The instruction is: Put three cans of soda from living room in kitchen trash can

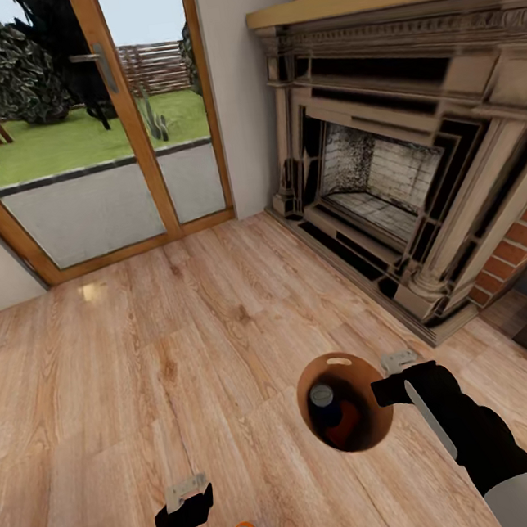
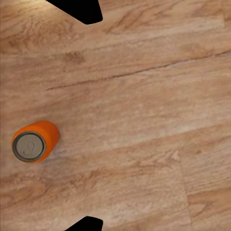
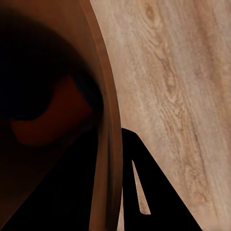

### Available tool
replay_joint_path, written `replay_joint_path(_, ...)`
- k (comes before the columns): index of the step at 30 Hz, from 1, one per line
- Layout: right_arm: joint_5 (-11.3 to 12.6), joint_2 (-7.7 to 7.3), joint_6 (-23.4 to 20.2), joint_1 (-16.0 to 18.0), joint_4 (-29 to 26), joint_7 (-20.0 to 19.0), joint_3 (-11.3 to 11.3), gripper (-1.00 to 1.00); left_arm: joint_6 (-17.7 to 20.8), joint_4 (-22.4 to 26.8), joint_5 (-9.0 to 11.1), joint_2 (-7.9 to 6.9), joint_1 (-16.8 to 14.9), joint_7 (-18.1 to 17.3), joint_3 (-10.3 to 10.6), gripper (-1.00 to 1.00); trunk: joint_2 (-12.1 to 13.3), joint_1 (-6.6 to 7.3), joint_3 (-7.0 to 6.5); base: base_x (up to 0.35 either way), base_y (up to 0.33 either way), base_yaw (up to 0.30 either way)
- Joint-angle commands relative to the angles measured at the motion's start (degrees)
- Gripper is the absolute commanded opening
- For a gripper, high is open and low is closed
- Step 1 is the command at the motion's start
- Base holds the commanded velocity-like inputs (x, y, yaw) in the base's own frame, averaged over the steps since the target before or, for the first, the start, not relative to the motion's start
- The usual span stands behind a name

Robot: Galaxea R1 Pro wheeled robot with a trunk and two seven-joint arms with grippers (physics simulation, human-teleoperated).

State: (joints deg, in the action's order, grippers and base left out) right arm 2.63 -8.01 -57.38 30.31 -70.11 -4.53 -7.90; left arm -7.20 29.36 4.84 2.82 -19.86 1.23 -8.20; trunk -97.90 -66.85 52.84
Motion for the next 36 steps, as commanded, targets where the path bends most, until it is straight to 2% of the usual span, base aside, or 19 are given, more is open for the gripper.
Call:
replay_joint_path(1,0.97,0.01,-0.01,0.03,-0.02,-0.31,0.0,-1.0,0.0,0.0,0.0,0.0,0.0,0.0,0.0,1.0,-0.42,-0.22,0.27,0.0,0.0,0.0)
replay_joint_path(26,0.97,0.01,-0.01,0.01,-0.11,-0.31,-0.01,-1.0,0.0,0.0,0.0,0.0,0.0,0.0,0.03,1.0,-10.45,-5.71,7.08,0.0,0.0,0.0)
replay_joint_path(36,0.97,0.01,-0.01,0.01,-0.11,-0.31,-0.01,-1.0,-0.05,0.0,0.0,0.01,0.0,0.0,0.03,1.0,-10.45,-5.71,7.7,0.006,-0.001,0.0)
